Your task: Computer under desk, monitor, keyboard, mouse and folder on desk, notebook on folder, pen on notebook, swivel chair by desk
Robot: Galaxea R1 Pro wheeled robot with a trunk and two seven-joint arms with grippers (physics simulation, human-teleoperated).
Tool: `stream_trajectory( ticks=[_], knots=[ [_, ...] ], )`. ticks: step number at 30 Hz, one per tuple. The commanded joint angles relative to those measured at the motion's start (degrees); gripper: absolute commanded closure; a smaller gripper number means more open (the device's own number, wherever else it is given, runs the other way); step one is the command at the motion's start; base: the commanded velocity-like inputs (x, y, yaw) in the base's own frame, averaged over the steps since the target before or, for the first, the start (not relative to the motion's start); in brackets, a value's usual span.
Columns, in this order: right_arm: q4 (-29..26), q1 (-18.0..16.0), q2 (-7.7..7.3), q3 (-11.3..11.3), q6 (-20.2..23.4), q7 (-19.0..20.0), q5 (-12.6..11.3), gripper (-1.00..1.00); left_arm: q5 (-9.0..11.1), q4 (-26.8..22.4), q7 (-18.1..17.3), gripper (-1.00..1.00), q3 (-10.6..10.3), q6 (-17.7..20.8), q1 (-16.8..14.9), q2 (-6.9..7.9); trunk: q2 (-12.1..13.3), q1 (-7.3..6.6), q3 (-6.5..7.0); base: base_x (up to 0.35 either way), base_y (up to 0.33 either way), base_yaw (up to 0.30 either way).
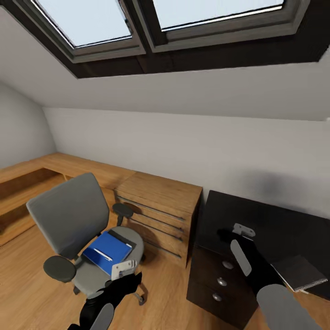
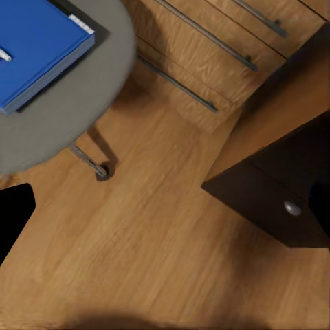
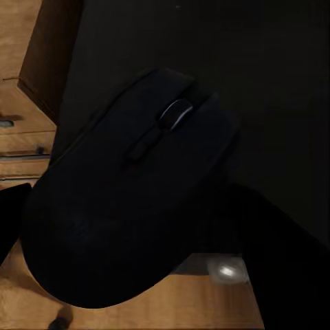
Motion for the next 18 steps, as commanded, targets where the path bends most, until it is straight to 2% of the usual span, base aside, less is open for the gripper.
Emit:
stream_trajectory(
  ticks=[1, 4, 5, 6, 7, 14, 18],
  knots=[
    [-1.2, 0.3, -0.03, -0.2, 0.7, -0.5, -0.7, 1.00, 0.6, -0.1, 1.0, -1.00, -0.2, 0.1, -0.1, 0.04, 0.4, -0.25, 0.10, -0.312, -0.191, 0.000],
    [-3.2, 1.1, -0.04, -0.5, 1.2, -0.5, -0.8, 1.00, 0.6, -0.1, 1.7, -1.00, -0.3, 0.1, -0.1, 0.00, 1.6, -0.90, 0.63, -0.303, -0.207, 0.000],
    [-5.4, 1.9, -0.04, -0.8, 1.4, -0.5, -0.8, 1.00, 0.5, -0.1, 2.9, -1.00, -2.4, 0.1, -0.1, -0.05, 2.0, -1.12, 0.81, -0.273, -0.245, 0.000],
    [-5.6, 2.0, -0.04, -1.0, 1.5, -0.5, -0.8, 1.00, 0.5, -0.1, 3.9, -1.00, -3.4, 0.0, -0.1, -0.06, 2.4, -1.34, 0.99, -0.269, -0.249, 0.000],
    [-5.9, 2.1, -0.05, -4.0, 1.5, -0.5, -0.8, 1.00, 0.6, -0.2, 8.9, -1.00, -6.2, 0.0, -0.1, -0.06, 2.8, -1.56, 1.17, -0.245, -0.254, -0.097],
    [-5.9, 2.1, -0.05, -4.6, 1.5, -0.5, -0.8, 1.00, 0.8, 0.0, 9.5, -1.00, -6.6, 0.0, -0.1, -0.06, 5.6, -3.10, 2.43, -0.237, -0.253, -0.189],
    [-5.9, 2.2, -0.05, -4.7, 1.5, -0.6, -0.8, 1.00, 1.0, 0.3, 9.6, -1.00, -6.5, 0.1, -0.1, -0.06, 7.2, -3.98, 3.15, -0.164, -0.170, -0.056]
  ],
)
